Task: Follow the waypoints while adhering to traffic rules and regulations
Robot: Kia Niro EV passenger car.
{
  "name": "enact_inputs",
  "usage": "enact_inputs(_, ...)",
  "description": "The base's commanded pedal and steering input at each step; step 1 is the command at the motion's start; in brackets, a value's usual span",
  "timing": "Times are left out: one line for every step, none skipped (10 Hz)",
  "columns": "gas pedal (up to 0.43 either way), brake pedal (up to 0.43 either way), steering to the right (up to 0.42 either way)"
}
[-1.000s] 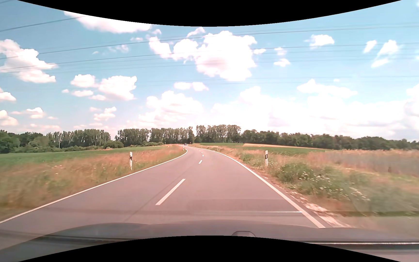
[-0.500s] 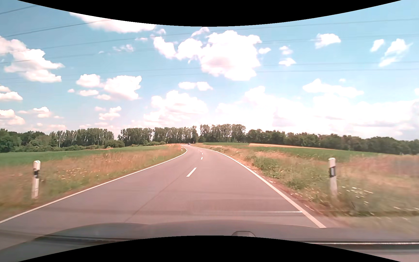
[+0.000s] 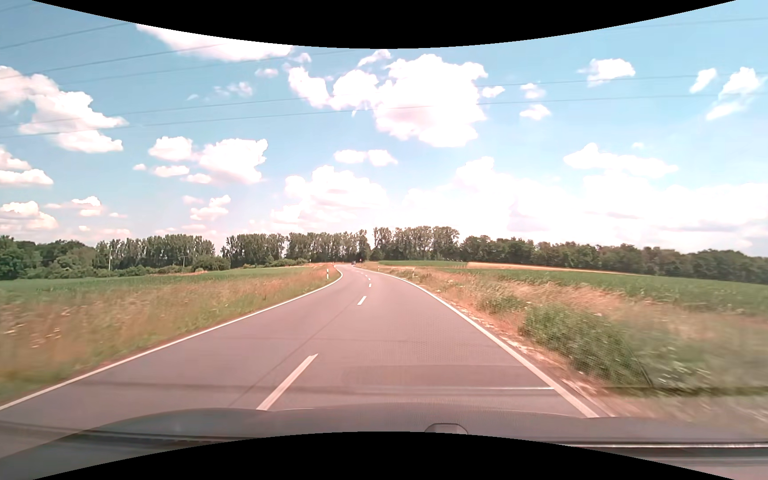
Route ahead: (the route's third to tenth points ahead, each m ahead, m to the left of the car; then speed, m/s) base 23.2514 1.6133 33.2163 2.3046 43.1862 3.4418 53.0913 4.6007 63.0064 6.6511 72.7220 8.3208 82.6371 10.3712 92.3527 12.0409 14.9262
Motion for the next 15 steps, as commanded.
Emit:
enact_inputs(0.02, 0.0, -0.017)
enact_inputs(0.02, 0.0, -0.017)
enact_inputs(0.02, 0.0, -0.017)
enact_inputs(0.02, 0.0, -0.018)
enact_inputs(0.02, 0.0, -0.018)
enact_inputs(0.02, 0.0, -0.019)
enact_inputs(0.02, 0.0, -0.018)
enact_inputs(0.02, 0.0, -0.019)
enact_inputs(0.02, 0.0, -0.02)
enact_inputs(0.02, 0.0, -0.02)
enact_inputs(0.02, 0.0, -0.021)
enact_inputs(0.02, 0.0, -0.021)
enact_inputs(0.02, 0.0, -0.021)
enact_inputs(0.02, 0.0, -0.021)
enact_inputs(0.02, 0.0, -0.021)
